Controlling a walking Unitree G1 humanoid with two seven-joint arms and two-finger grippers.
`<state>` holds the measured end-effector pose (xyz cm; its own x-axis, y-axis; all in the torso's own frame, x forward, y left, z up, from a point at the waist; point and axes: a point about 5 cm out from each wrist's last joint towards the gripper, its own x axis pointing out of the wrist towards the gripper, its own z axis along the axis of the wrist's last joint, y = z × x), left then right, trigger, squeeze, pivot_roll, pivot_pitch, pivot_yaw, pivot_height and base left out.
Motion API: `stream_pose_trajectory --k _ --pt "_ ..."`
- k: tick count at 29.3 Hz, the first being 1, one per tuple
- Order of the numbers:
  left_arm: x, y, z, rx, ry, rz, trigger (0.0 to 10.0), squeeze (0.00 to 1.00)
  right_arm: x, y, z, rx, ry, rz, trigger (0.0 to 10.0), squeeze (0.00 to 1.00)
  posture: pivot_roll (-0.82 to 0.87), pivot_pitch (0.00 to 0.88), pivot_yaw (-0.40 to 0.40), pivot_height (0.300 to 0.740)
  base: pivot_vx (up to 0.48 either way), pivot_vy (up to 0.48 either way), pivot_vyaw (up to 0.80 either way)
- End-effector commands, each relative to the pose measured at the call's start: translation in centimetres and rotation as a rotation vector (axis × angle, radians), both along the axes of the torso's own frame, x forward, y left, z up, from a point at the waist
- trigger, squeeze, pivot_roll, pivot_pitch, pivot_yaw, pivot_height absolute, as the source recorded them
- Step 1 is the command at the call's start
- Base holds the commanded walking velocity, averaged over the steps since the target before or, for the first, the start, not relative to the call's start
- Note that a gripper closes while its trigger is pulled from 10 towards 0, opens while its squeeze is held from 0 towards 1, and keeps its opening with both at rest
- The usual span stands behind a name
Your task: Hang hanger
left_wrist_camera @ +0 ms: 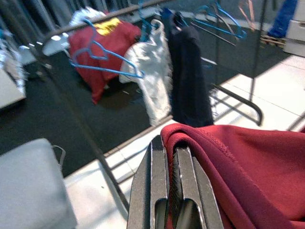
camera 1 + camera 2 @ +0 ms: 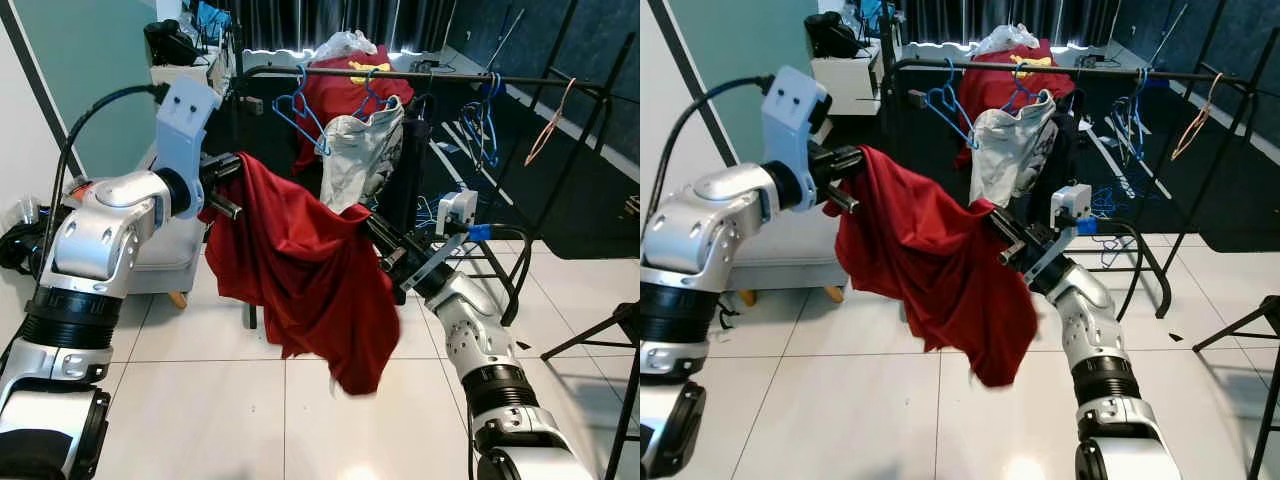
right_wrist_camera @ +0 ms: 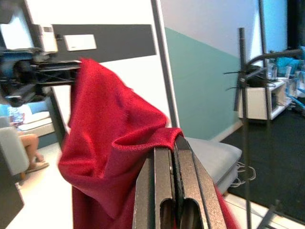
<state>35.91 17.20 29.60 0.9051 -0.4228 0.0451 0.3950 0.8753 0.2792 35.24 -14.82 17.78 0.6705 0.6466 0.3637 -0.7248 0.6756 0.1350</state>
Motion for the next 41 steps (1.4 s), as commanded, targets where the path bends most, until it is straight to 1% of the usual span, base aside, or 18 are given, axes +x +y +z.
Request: stream_pose_trajectory --k 1,3,4,7,8,11,12,13,14,20,26,29,32,34,36,38,39,41 --pt "0.0 0.3 -0.4 -0.001 -0.015 0.033 10.0 0.00 0.3 -0.5 0.4 0.013 -0.009 -0.059 0.0 0.00 -0.03 0.000 -0.026 0.740 0.000 0.000 0.00" --pt "0.0 0.4 -0.8 -0.002 -0.018 0.039 10.0 0.00 0.4 -0.7 0.7 0.033 -0.010 -0.086 0.0 0.00 -0.03 0.000 -0.025 0.740 0.000 0.000 0.00" --pt "-0.1 0.4 -1.1 -0.008 -0.007 0.027 10.0 0.36 0.5 -0.7 0.9 0.052 -0.010 -0.100 0.0 0.00 -0.03 0.000 -0.026 0.740 0.000 0.000 0.00" --pt "-0.2 0.3 -1.3 -0.013 0.002 0.018 10.0 0.36 0.5 -0.7 1.0 0.064 -0.011 -0.107 0.0 0.00 -0.03 0.000 -0.026 0.740 0.000 0.000 0.00" --pt "-0.1 0.5 -1.8 -0.008 0.008 0.035 10.0 1.00 0.5 -0.6 1.2 0.070 -0.011 -0.103 0.0 0.00 -0.03 0.000 -0.026 0.740 0.000 0.000 0.00" --pt "0.1 0.8 -2.3 0.015 0.015 0.070 10.0 1.00 0.4 -0.4 1.5 0.074 -0.011 -0.099 0.0 0.00 -0.03 0.000 -0.026 0.740 0.000 0.000 0.00" --pt "0.3 1.3 -2.9 0.043 0.021 0.109 10.0 0.41 0.4 -0.3 1.7 0.080 -0.004 -0.095 0.0 0.00 -0.03 0.000 -0.026 0.740 0.000 0.000 0.00" --pt "0.3 1.3 -2.9 0.043 0.021 0.109 10.0 0.41 0.4 -0.3 1.7 0.080 -0.004 -0.095 0.0 0.00 -0.03 0.000 -0.026 0.740 0.000 0.000 0.00" --pt "0.3 1.8 -3.9 0.077 0.037 0.147 10.0 0.00 0.4 -0.1 2.0 0.089 0.011 -0.096 0.0 0.00 -0.05 0.000 -0.033 0.740 0.000 0.000 0.00" --pt "-0.2 2.3 -6.0 0.143 0.068 0.170 10.0 0.00 0.7 0.2 2.5 0.098 0.049 -0.112 0.0 0.00 -0.05 0.000 -0.037 0.740 0.000 0.000 0.00" --pt "-1.6 1.4 -8.4 0.250 0.091 0.095 10.0 0.00 1.2 0.3 2.5 0.050 0.086 -0.145 0.0 0.00 -0.05 0.000 -0.052 0.740 0.000 0.000 0.00" --pt "-1.6 1.4 -8.4 0.250 0.091 0.095 10.0 0.00 1.2 0.3 2.5 0.050 0.086 -0.145 0.0 0.00 -0.05 0.000 -0.052 0.740 0.000 0.000 0.00" --pt "-3.3 -0.1 -10.4 0.238 0.167 -0.027 10.0 0.00 2.3 -0.4 2.2 0.081 0.178 -0.268 0.0 0.00 -0.05 0.000 -0.055 0.740 0.000 0.000 0.00" --pt "-3.3 -0.1 -10.4 0.238 0.167 -0.027 10.0 0.00 2.3 -0.4 2.2 0.081 0.178 -0.268 0.0 0.00 -0.05 0.000 -0.055 0.740 0.000 0.000 0.00" --pt "-4.7 -2.4 -12.0 0.167 0.217 -0.138 10.0 0.00 3.2 -0.6 1.8 0.128 0.280 -0.372 0.0 0.00 -0.06 0.000 -0.052 0.740 0.000 0.000 0.00" --pt "-5.0 -3.4 -12.5 0.113 0.243 -0.151 10.0 0.00 3.6 -0.5 1.6 0.137 0.325 -0.403 0.0 0.00 -0.06 0.000 -0.053 0.740 0.000 0.000 0.00" --pt "-5.1 -4.2 -12.9 0.063 0.266 -0.152 10.0 0.71 3.9 -0.2 1.4 0.136 0.357 -0.415 0.0 0.00 -0.06 0.000 -0.057 0.740 0.000 0.000 0.00" --pt "-5.1 -4.7 -13.1 0.025 0.288 -0.150 10.0 0.71 4.1 0.1 1.4 0.127 0.377 -0.415 0.0 0.00 -0.06 0.000 -0.057 0.740 0.000 0.000 0.00"
